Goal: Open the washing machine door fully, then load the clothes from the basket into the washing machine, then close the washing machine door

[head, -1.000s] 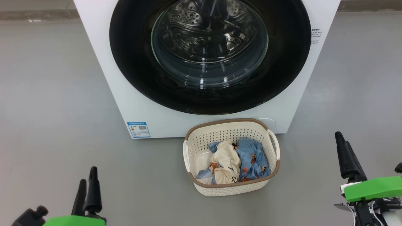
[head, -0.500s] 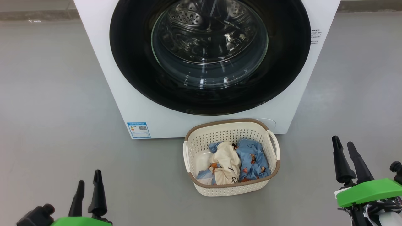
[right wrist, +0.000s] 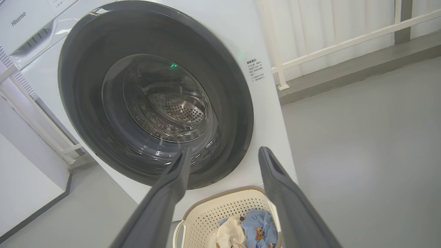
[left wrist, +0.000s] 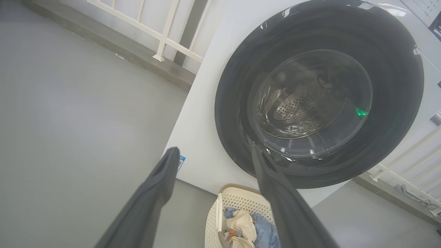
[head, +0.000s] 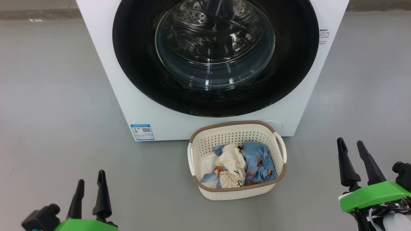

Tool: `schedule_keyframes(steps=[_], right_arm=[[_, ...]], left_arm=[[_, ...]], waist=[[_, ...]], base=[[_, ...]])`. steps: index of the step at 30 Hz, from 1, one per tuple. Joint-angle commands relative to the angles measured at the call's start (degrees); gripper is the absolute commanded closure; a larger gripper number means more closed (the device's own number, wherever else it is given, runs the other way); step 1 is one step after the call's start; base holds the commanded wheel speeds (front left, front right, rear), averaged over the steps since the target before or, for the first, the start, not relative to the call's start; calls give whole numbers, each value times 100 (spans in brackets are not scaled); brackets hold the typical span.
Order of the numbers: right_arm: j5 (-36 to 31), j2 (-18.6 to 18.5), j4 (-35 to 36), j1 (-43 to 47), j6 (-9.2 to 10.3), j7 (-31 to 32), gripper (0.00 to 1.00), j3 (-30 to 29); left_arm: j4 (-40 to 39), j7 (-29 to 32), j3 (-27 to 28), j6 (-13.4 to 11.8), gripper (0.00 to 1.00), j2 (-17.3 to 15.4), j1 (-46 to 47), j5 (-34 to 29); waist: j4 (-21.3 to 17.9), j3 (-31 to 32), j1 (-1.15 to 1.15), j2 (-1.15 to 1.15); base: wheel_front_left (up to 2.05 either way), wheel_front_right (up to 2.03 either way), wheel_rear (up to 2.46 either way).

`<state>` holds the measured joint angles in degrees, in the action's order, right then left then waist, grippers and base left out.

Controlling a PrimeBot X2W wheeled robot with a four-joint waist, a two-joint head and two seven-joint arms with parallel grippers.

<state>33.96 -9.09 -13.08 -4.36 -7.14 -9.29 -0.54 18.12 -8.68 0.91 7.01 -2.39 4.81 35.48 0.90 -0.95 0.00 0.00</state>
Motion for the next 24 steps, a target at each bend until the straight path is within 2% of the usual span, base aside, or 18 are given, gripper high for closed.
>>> schedule_keyframes(steps=[1, 24], right_arm=[[-183, -103, 126, -262, -26, -107, 0, 49], [-1643, -262, 216, -243, -33, -446, 0, 169]], left_arm=[[-87, -90, 147, 18, 0, -44, 261, -165], [-118, -485, 205, 34, 0, -45, 302, -1557]], waist=[[2, 3, 0, 0], [14, 31, 0, 0]], base=[[0, 0, 0], [0, 0, 0]])
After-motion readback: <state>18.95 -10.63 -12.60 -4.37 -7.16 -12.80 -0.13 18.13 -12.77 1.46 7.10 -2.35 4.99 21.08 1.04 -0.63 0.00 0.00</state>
